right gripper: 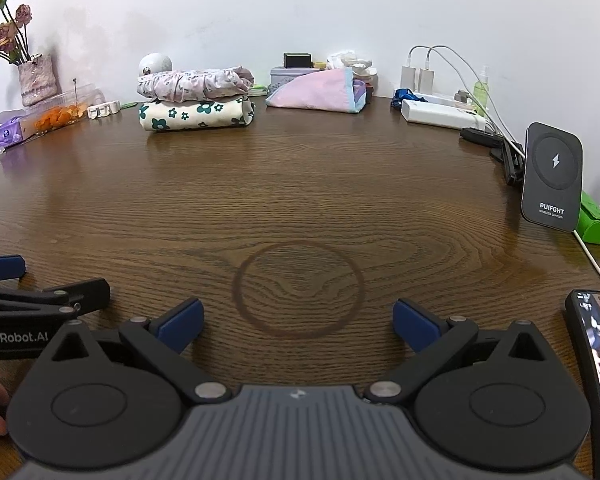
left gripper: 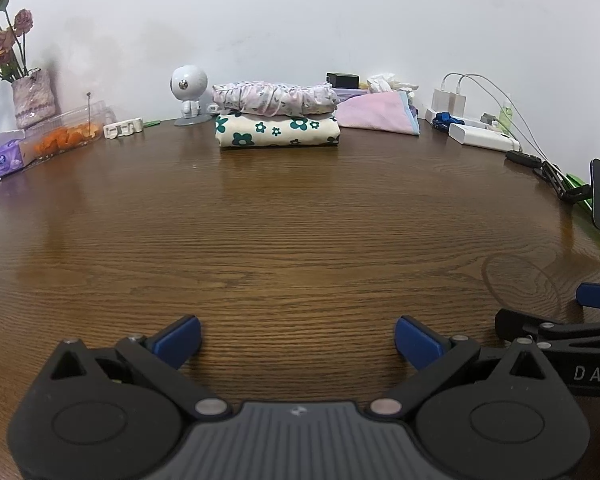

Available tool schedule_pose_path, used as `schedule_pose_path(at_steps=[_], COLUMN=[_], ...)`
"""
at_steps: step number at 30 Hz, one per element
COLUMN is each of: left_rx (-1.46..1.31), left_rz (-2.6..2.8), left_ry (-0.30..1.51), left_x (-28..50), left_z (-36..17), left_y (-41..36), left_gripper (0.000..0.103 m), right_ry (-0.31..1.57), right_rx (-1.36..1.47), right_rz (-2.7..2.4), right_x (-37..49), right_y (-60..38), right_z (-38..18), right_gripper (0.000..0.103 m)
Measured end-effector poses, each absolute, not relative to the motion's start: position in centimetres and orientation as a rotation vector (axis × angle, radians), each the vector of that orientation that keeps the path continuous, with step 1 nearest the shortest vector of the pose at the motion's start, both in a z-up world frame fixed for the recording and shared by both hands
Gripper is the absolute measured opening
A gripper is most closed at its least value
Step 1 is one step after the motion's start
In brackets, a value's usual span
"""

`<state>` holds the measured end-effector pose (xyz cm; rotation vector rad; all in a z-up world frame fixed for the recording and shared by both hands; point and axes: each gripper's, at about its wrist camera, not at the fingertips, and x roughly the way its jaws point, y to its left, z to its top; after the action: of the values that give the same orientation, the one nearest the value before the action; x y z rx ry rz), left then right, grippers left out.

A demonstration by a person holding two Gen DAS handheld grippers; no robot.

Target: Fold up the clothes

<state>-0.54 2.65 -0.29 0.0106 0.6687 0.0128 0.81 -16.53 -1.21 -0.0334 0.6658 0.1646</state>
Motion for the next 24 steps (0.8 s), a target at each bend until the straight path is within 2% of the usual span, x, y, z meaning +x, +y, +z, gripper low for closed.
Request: schedule_pose_path(at_steps=[24], left_rx=[0.011], left_rz=[0.013], left_ry=[0.669], left_x=[-0.49], left_z=[-0.31], left_y=[2.74], left_gripper=[0.103], right_ry=[0.666], right_rx=[-0.035], right_rz=[0.165], right_x=[0.64], right_y=[-16.36], right_z=[-1.19], right_gripper=[0.102])
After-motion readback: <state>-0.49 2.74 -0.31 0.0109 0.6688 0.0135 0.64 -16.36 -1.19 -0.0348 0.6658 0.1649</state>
